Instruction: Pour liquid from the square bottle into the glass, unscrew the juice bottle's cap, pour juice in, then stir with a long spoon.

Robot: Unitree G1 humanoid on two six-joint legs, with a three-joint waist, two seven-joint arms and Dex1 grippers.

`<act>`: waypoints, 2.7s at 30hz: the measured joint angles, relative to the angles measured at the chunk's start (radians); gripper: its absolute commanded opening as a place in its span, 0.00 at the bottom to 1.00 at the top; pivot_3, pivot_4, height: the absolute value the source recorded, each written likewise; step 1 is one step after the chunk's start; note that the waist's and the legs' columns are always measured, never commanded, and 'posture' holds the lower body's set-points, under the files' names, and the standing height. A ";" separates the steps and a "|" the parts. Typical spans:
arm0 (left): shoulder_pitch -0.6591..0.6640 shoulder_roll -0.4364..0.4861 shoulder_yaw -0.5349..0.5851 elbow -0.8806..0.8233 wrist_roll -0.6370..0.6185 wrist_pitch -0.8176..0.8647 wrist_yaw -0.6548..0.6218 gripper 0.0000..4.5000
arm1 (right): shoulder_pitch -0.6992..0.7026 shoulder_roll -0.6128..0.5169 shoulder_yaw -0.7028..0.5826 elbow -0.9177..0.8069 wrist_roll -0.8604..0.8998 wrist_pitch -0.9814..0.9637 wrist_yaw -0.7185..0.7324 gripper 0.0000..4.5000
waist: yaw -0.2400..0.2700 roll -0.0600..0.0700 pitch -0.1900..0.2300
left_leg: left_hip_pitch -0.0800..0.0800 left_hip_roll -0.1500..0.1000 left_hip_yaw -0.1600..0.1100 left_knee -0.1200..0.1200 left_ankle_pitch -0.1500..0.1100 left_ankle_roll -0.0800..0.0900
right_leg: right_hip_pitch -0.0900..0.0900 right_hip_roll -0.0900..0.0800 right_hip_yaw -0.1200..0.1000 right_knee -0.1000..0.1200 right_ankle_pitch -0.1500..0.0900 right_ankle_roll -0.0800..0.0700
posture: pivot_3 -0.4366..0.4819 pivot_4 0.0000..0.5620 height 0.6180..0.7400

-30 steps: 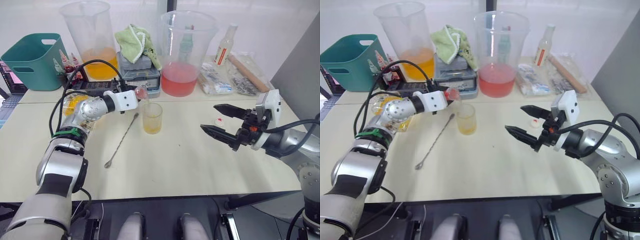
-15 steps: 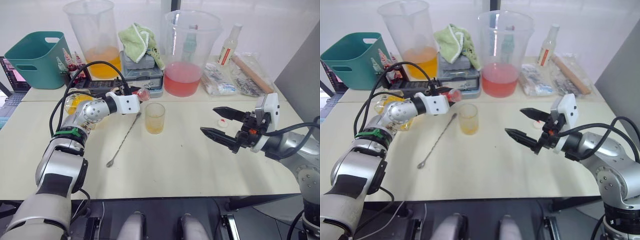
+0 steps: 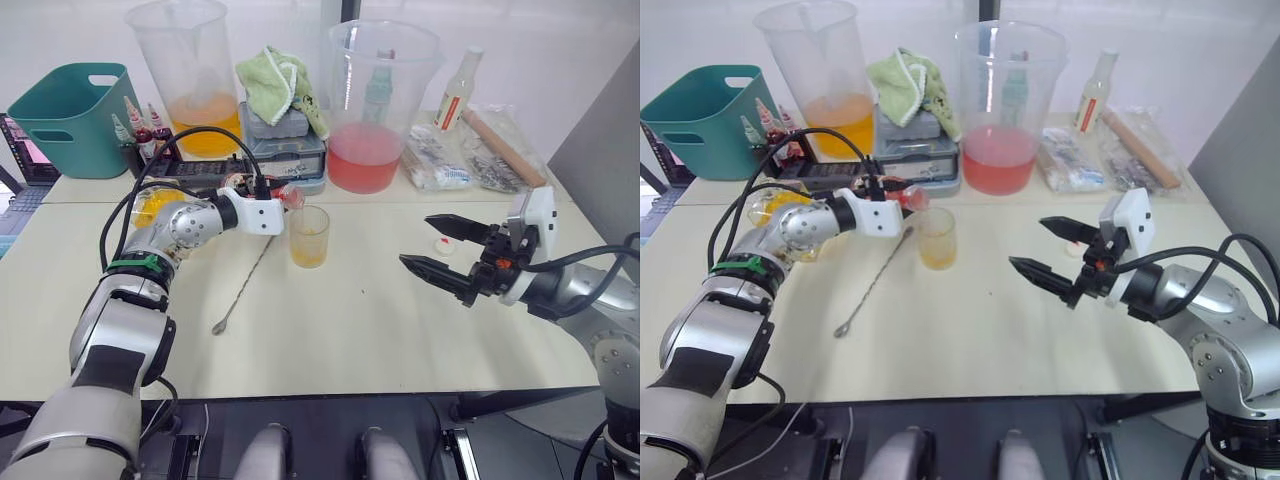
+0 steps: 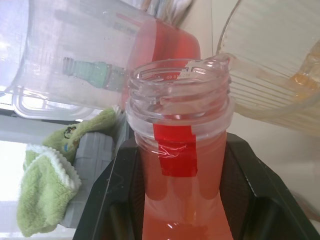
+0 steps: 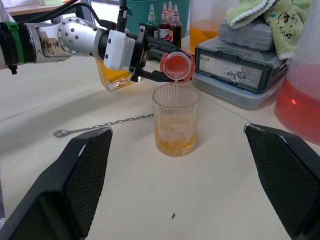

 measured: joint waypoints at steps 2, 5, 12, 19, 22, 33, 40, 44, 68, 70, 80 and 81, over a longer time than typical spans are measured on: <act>-0.010 0.000 -0.006 0.000 0.003 -0.004 0.009 0.33 | 0.000 0.000 0.000 0.000 0.000 0.000 0.000 1.00 | 0.000 0.000 0.000 | 0.000 0.000 0.000 0.000 0.000 0.000 | 0.000 0.000 0.000 0.000 0.000 0.000 | 0.48 0.27 1.00; -0.016 0.004 -0.018 0.000 0.020 -0.014 0.021 0.33 | 0.000 0.000 0.001 0.000 0.000 0.000 0.002 1.00 | -0.002 0.000 0.000 | 0.000 0.000 0.000 0.000 0.000 0.000 | 0.000 0.000 0.000 0.000 0.000 0.000 | 0.48 0.27 1.00; -0.017 0.011 -0.028 0.000 0.042 -0.021 0.038 0.33 | -0.001 0.000 0.019 -0.001 0.000 0.002 -0.006 1.00 | -0.002 0.000 0.000 | 0.000 0.000 0.000 0.000 0.000 0.000 | 0.000 0.000 0.000 0.000 0.000 0.000 | 0.48 0.27 1.00; -0.020 0.015 -0.040 -0.002 0.073 -0.023 0.063 0.33 | -0.064 0.001 0.052 -0.027 0.018 0.046 -0.067 1.00 | -0.003 0.000 0.000 | 0.000 0.000 0.000 0.000 0.000 0.000 | 0.000 0.000 0.000 0.000 0.000 0.000 | 0.48 0.27 1.00; -0.020 0.016 -0.047 -0.005 0.083 -0.024 0.073 0.33 | -0.090 0.001 0.057 -0.033 0.034 0.068 -0.088 1.00 | -0.002 0.000 0.000 | 0.000 0.000 0.000 0.000 0.000 0.000 | 0.000 0.000 0.000 0.001 0.000 0.000 | 0.48 0.27 1.00; -0.034 0.019 -0.061 -0.006 0.108 -0.024 0.085 0.33 | -0.124 0.001 0.060 -0.034 0.059 0.106 -0.117 1.00 | -0.001 0.000 0.000 | 0.000 0.000 0.000 0.001 0.000 0.000 | 0.000 0.000 0.000 0.001 0.000 0.000 | 0.48 0.27 1.00; -0.037 0.016 -0.054 -0.006 0.079 -0.021 0.055 0.33 | -0.119 0.001 0.060 -0.034 0.059 0.106 -0.108 1.00 | -0.001 0.000 0.000 | -0.001 0.000 0.000 0.001 0.000 0.000 | 0.000 0.000 0.000 0.001 0.000 0.000 | 0.48 0.27 1.00; -0.037 -0.022 0.004 -0.006 -0.051 0.014 -0.055 0.33 | -0.108 0.000 0.059 -0.031 0.058 0.102 -0.096 1.00 | 0.005 0.000 0.000 | -0.001 0.000 -0.001 0.003 0.000 0.000 | 0.000 0.000 -0.001 0.001 0.000 0.000 | 0.48 0.27 1.00; 0.235 -0.055 0.354 -0.764 -0.683 0.912 -0.345 0.33 | -0.155 -0.008 0.113 0.114 -0.002 0.036 0.101 1.00 | -0.011 0.000 0.000 | -0.001 0.001 -0.004 0.005 0.000 0.000 | -0.001 0.001 0.000 0.003 0.000 0.000 | 0.48 0.27 1.00; 0.280 -0.053 0.393 -0.899 -0.731 1.042 -0.302 0.33 | -0.172 -0.008 0.128 0.147 -0.016 0.021 0.131 1.00 | -0.011 0.000 0.000 | -0.001 0.002 -0.006 0.005 0.000 0.000 | -0.001 0.001 0.001 0.003 0.000 0.000 | 0.48 0.27 1.00; 0.460 0.002 0.540 -1.290 -0.906 1.489 -0.160 0.33 | -0.277 0.011 0.218 0.270 -0.063 -0.011 0.243 1.00 | -0.009 0.000 0.000 | 0.000 0.003 -0.007 0.005 0.000 0.000 | -0.001 0.001 0.002 0.002 0.000 0.000 | 0.48 0.27 1.00; 0.488 0.013 0.562 -1.333 -0.926 1.532 -0.147 0.33 | -0.292 0.016 0.227 0.283 -0.072 -0.011 0.252 1.00 | -0.009 0.000 0.000 | 0.001 0.003 -0.007 0.005 0.000 0.000 | -0.001 0.001 0.002 0.002 0.000 0.000 | 0.48 0.27 1.00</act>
